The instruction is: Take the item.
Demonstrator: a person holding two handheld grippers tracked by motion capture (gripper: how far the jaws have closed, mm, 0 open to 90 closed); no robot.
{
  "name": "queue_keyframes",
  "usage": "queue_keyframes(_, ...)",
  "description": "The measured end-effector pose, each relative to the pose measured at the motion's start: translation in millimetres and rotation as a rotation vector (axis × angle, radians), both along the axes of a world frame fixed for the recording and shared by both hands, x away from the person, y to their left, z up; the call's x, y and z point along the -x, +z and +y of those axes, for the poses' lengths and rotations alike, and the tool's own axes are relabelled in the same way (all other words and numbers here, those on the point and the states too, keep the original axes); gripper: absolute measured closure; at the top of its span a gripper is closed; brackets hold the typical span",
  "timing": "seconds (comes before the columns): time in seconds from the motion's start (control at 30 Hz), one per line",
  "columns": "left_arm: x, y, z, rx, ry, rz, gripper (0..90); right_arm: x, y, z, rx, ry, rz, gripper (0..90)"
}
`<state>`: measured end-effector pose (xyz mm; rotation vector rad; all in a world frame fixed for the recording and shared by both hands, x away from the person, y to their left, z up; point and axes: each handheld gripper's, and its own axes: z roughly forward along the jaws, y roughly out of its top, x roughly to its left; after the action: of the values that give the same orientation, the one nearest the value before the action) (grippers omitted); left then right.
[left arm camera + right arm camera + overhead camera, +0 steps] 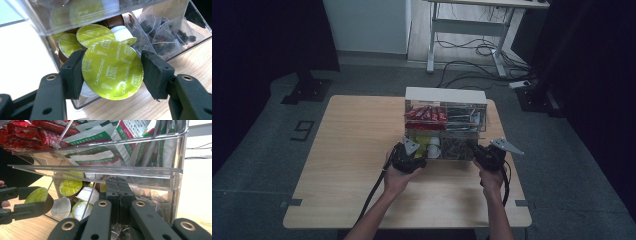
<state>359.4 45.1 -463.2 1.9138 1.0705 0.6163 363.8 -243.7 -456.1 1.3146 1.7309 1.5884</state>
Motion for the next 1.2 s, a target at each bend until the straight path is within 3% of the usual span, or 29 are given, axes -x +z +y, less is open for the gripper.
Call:
queue_keyframes(0.47,11.5,3.3,28.7,0.022,0.02,-0.012,38.9,-0.7,-1.3,-0.3,0.003,-0.003,0.004,89.1)
queue_keyframes(0.93,20.3,-9.7,52.2,0.041,0.051,0.005,38.9,-1.0,-2.8,0.4,0.011,-0.004,0.009,89.1)
queue_keyframes(1.2,22.3,-17.9,67.1,0.03,0.07,0.02,38.9,-1.4,-3.7,1.4,0.015,-0.003,0.01,89.0)
